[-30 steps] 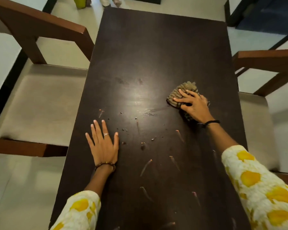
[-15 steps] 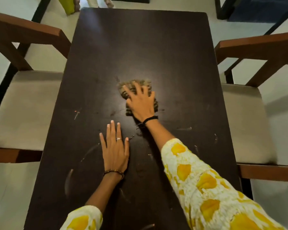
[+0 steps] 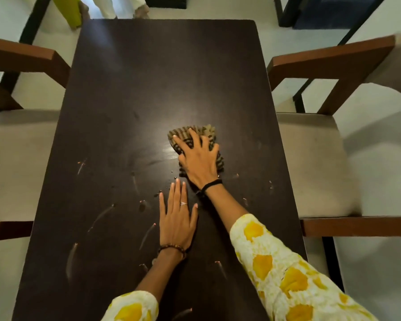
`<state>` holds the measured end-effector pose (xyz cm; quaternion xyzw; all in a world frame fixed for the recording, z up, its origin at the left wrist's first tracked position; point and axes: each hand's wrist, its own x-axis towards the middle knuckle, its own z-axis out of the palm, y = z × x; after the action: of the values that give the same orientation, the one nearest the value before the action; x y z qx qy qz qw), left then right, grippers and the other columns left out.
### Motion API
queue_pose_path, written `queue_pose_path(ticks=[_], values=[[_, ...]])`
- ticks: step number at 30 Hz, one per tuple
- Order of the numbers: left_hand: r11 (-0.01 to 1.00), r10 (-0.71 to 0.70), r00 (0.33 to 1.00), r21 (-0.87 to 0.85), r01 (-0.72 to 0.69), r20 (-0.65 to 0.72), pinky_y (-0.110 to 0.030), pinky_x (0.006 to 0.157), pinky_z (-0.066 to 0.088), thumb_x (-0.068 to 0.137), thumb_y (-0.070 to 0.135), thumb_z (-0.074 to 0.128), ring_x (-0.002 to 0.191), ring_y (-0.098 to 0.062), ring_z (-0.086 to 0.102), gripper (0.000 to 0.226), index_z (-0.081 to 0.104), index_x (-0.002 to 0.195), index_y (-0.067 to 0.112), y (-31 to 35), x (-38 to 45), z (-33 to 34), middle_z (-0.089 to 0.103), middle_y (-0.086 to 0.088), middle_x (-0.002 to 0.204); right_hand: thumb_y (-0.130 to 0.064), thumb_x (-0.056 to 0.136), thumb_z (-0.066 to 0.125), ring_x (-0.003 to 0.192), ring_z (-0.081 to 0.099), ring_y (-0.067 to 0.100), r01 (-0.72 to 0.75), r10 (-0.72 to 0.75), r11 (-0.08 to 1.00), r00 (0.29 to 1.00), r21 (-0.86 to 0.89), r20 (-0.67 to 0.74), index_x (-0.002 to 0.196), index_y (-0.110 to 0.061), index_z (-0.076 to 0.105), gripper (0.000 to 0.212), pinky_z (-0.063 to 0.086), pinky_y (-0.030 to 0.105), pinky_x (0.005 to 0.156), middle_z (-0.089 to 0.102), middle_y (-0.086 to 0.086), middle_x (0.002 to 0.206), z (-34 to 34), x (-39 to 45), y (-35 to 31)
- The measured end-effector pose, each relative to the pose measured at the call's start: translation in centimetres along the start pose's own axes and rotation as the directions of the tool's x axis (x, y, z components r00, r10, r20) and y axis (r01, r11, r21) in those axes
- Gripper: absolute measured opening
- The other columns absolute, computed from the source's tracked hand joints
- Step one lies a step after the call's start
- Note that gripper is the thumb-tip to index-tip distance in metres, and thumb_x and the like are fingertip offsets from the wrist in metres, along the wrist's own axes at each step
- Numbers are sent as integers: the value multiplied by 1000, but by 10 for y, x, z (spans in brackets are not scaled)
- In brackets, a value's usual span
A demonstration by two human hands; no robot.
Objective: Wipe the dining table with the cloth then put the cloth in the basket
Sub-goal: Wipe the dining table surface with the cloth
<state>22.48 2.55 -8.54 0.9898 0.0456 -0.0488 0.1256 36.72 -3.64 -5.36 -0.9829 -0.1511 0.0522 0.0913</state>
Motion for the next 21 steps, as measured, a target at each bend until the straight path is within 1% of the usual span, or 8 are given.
queue_pose_path(ticks=[2,3,5,7,10,14,18,21], values=[[1000,-6,1000,3,6,-17,-45,112,8,97,45,7,138,-20,16,63,25,142,4,0,0,1,27,-13,149,-38,92,44,133,31,31,42,-42,999,999,-7,-25,143,-37,31,52,21,59,104,29,7,152,6,0,11],[1000,-7,1000,5,8,-29,-45,112,8,97,45,7,138,-20,16,63,25,142,4,0,0,1,27,-13,149,-39,91,44,136,30,30,35,-36,999,998,-33,-47,143,-36,31,53,15,62,106,29,6,152,8,0,22],[1000,-7,999,8,7,-45,-45,112,8,97,45,10,139,-20,16,62,23,143,5,2,0,2,25,-12,150,-42,92,41,142,20,29,-17,12,997,997,-71,-75,144,-36,26,55,2,66,108,25,4,154,7,2,49],[1000,-10,999,-7,9,-52,-45,113,8,96,43,19,139,-19,14,60,20,143,6,3,-1,1,22,-10,151,-43,94,38,144,12,28,-81,76,995,994,-59,-72,146,-36,22,55,-1,64,108,19,4,156,2,4,75],[999,-20,999,-30,19,-50,-47,113,10,94,41,23,139,-19,14,60,17,143,6,5,-1,0,19,-9,151,-42,95,36,143,13,28,-165,163,986,983,-24,-86,146,-35,22,53,6,61,110,18,4,156,-7,6,109],[999,-28,999,-23,28,-39,-46,113,10,95,44,19,139,-20,17,60,16,143,7,5,-2,0,21,-9,151,-43,95,36,142,16,31,-266,264,964,960,-5,-97,146,-35,22,53,12,58,110,18,5,156,-12,4,146],[999,-33,999,-28,32,-26,-43,114,6,94,43,22,139,-20,16,60,16,143,8,5,-2,1,20,-8,151,-41,95,36,141,17,32,-316,317,948,946,21,-73,147,-33,20,54,13,59,110,17,6,156,-16,-16,149],[999,-35,999,-26,34,-20,-41,114,3,93,41,25,139,-19,16,60,18,143,7,6,-1,-1,22,-10,150,-40,92,39,138,26,33,-332,335,942,936,46,-109,145,-32,27,55,19,61,107,25,8,154,-11,-55,144]])
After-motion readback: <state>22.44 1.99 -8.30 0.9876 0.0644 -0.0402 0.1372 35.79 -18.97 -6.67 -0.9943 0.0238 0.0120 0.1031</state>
